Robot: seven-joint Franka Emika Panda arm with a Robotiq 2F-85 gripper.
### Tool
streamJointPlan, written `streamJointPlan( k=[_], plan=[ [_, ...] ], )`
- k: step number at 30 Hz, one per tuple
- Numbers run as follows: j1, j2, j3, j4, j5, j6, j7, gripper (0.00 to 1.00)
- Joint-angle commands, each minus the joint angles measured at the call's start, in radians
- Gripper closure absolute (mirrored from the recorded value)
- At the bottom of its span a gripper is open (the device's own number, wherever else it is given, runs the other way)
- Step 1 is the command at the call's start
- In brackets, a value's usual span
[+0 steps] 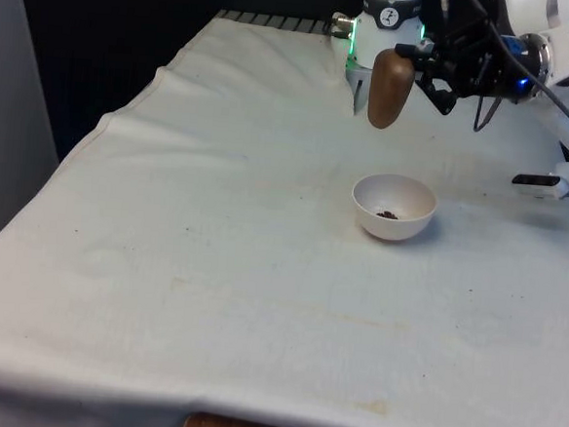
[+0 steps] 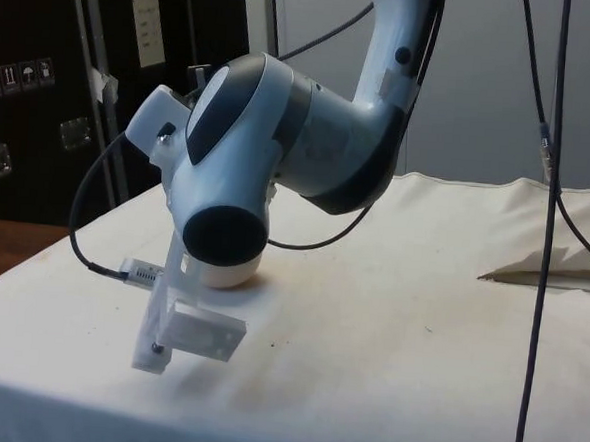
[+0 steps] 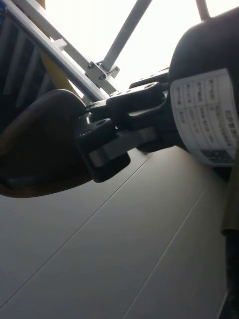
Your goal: Pour the coffee beans from the cup into the bowl.
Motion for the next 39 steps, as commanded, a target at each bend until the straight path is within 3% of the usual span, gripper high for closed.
streamJointPlan(
  k=[1,9,14,15,16,23,24,25,26,33,34,35,39],
  plan=[
    [0.001,0.000,0.000,-0.001,0.000,0.000,-0.001,1.00],
    [-0.003,-0.001,0.002,-0.001,0.002,0.005,0.006,1.00],
    [-0.015,-0.007,0.005,-0.003,0.005,0.017,0.020,1.00],
    [-0.010,-0.001,0.000,0.001,0.001,0.003,0.023,1.00],
    [-0.020,-0.010,0.006,-0.004,0.006,0.021,0.025,1.00],
    [-0.037,-0.021,0.007,-0.009,0.013,0.037,0.052,1.00],
    [-0.037,-0.021,0.007,-0.009,0.013,0.037,0.052,1.00],
    [-0.028,-0.010,0.000,0.000,0.007,0.019,0.052,1.00],
    [-0.041,-0.023,0.007,-0.009,0.015,0.042,0.059,1.00],
    [-0.055,-0.036,0.004,-0.013,0.027,0.062,0.085,1.00],
    [-0.043,-0.025,-0.001,-0.004,0.023,0.040,0.082,1.00],
    [-0.057,-0.038,0.004,-0.013,0.029,0.065,0.089,1.00],
    [-0.065,-0.045,0.004,-0.015,0.035,0.077,0.102,1.00]
  ],
)
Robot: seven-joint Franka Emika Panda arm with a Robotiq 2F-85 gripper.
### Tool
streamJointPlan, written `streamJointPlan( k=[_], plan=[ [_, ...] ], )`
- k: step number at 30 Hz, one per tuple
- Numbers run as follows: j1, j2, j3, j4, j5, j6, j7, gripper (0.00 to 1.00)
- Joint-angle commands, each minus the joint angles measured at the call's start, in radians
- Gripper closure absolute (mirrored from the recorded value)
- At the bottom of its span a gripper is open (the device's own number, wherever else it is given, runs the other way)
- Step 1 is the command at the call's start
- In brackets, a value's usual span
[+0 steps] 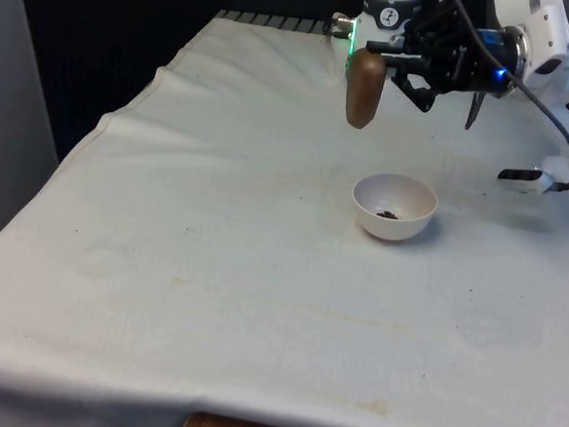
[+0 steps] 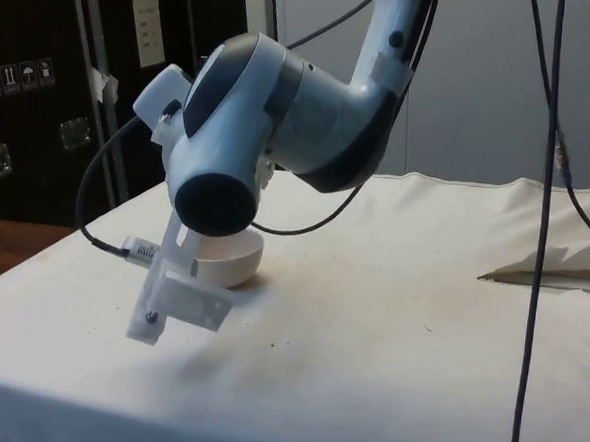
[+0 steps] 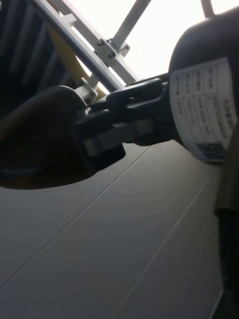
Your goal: Pour the coffee beans from the cup into the bowl.
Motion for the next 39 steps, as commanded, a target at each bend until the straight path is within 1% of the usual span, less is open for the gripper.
streamJointPlan(
  k=[1,3,4,5,9,10,13,14,15,19,21,23,24,25,32,33,34,39],
  plan=[
    [-0.012,-0.014,0.006,-0.010,0.006,0.024,0.006,1.00],
    [-0.018,-0.020,0.005,-0.011,0.013,0.034,0.015,1.00],
    [-0.008,-0.009,-0.001,-0.002,0.008,0.013,0.012,1.00],
    [-0.020,-0.022,0.005,-0.011,0.015,0.038,0.018,1.00],
    [-0.029,-0.029,0.002,-0.009,0.023,0.059,0.028,1.00],
    [-0.033,-0.033,-0.001,-0.008,0.029,0.071,0.035,1.00],
    [-0.037,-0.039,-0.006,-0.006,0.039,0.088,0.044,1.00],
    [-0.027,-0.032,-0.012,-0.003,0.034,0.069,0.044,1.00],
    [-0.038,-0.040,-0.007,-0.006,0.042,0.093,0.047,1.00],
    [-0.045,-0.047,-0.012,-0.004,0.053,0.115,0.058,1.00],
    [-0.051,-0.052,-0.015,-0.003,0.060,0.132,0.067,1.00],
    [-0.053,-0.056,-0.019,-0.003,0.066,0.144,0.073,1.00],
    [-0.043,-0.050,-0.026,0.000,0.061,0.128,0.074,1.00],
    [-0.054,-0.058,-0.021,-0.003,0.069,0.150,0.076,1.00],
    [-0.064,-0.076,-0.038,-0.003,0.094,0.201,0.094,1.00],
    [-0.052,-0.068,-0.043,0.001,0.088,0.178,0.093,1.00],
    [-0.065,-0.078,-0.040,-0.004,0.097,0.207,0.096,1.00],
    [-0.072,-0.097,-0.057,-0.009,0.116,0.250,0.107,1.00]
  ],
)
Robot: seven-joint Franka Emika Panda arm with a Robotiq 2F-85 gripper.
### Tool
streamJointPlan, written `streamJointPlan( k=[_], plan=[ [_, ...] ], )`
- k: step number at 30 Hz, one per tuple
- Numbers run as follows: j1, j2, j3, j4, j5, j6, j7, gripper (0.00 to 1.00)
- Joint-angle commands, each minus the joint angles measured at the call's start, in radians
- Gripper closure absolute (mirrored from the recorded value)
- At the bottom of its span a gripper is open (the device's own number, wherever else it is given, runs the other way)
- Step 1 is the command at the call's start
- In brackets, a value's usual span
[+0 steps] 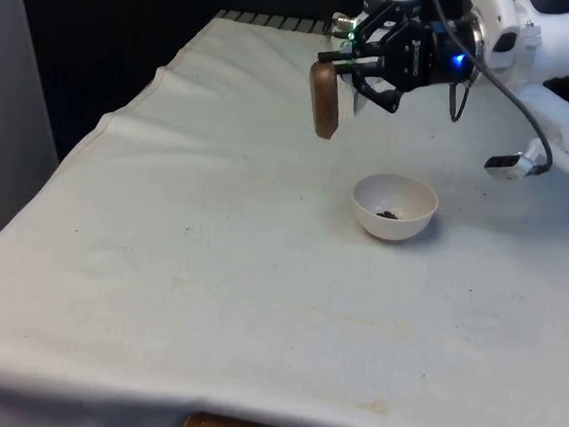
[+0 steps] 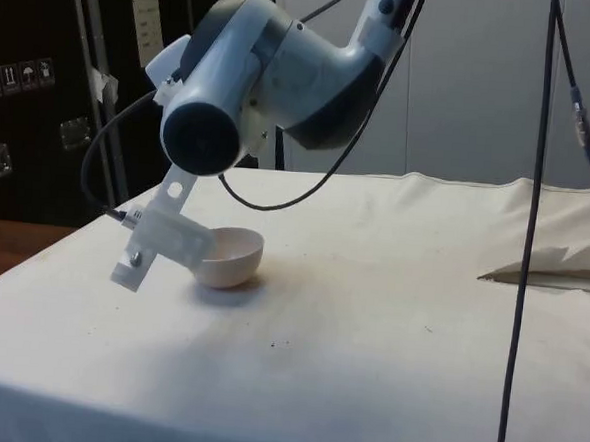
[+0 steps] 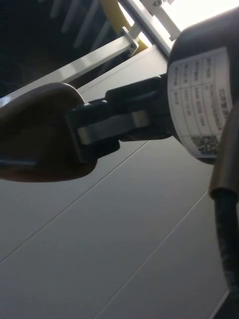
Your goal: Pour the coffee beans from the cup into the bowl.
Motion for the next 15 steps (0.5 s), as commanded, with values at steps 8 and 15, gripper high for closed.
streamJointPlan(
  k=[8,15],
  plan=[
    [-0.015,-0.033,-0.022,-0.013,0.028,0.081,0.013,1.00],
    [-0.016,-0.057,-0.046,-0.023,0.057,0.127,0.022,1.00]
  ],
)
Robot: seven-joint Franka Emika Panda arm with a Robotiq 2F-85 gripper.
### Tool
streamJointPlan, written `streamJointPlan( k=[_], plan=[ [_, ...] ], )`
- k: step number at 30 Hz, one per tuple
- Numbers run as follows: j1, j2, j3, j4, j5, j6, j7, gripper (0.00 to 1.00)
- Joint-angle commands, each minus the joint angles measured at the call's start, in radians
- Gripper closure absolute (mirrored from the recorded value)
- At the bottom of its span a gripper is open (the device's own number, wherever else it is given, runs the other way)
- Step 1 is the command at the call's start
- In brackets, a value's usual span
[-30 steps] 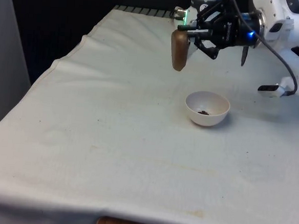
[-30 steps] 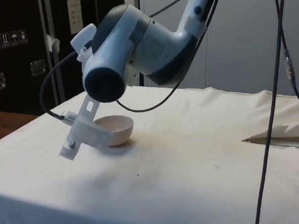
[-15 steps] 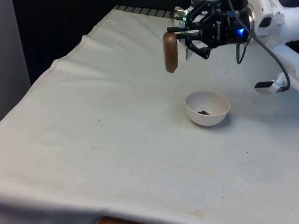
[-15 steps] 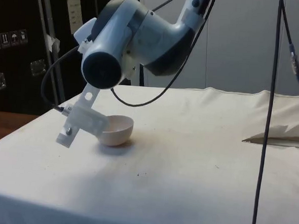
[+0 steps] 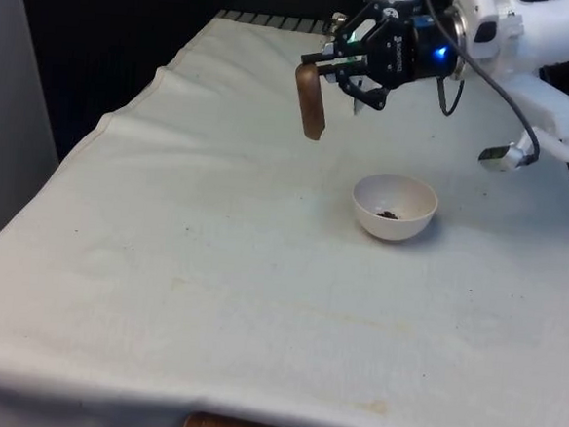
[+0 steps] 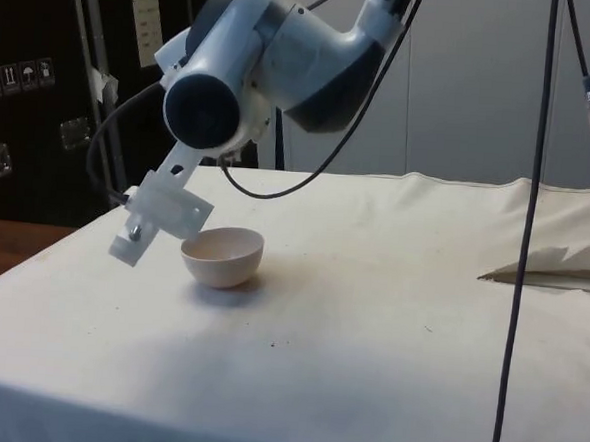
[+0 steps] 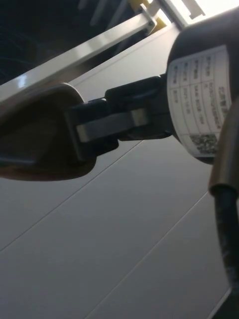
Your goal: Pour the coffee beans from the cup into the bowl.
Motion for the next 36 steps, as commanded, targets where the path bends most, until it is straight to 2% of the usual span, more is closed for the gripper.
streamJointPlan(
  k=[1,5,6,7,14,15,16,24,25,26,34,35,36],
  plan=[
    [-0.010,-0.013,0.003,-0.010,0.007,0.027,0.003,1.00],
    [-0.010,-0.031,-0.013,-0.021,0.028,0.053,0.007,1.00],
    [0.000,-0.022,-0.019,-0.012,0.025,0.034,0.006,1.00],
    [-0.010,-0.035,-0.015,-0.023,0.033,0.058,0.008,1.00],
    [-0.009,-0.065,-0.031,-0.043,0.081,0.088,0.008,1.00],
    [0.000,-0.056,-0.034,-0.035,0.073,0.067,0.009,1.00],
    [-0.009,-0.068,-0.033,-0.045,0.087,0.089,0.006,1.00],
    [-0.010,-0.081,-0.048,-0.050,0.135,0.102,-0.009,1.00],
    [0.000,-0.070,-0.052,-0.042,0.126,0.082,0.002,1.00],
    [-0.010,-0.081,-0.050,-0.050,0.140,0.104,-0.011,1.00],
    [-0.011,-0.082,-0.068,-0.046,0.180,0.123,-0.016,1.00],
    [-0.001,-0.074,-0.072,-0.041,0.173,0.104,-0.004,1.00],
    [-0.011,-0.083,-0.071,-0.046,0.185,0.127,-0.016,1.00]
  ],
)
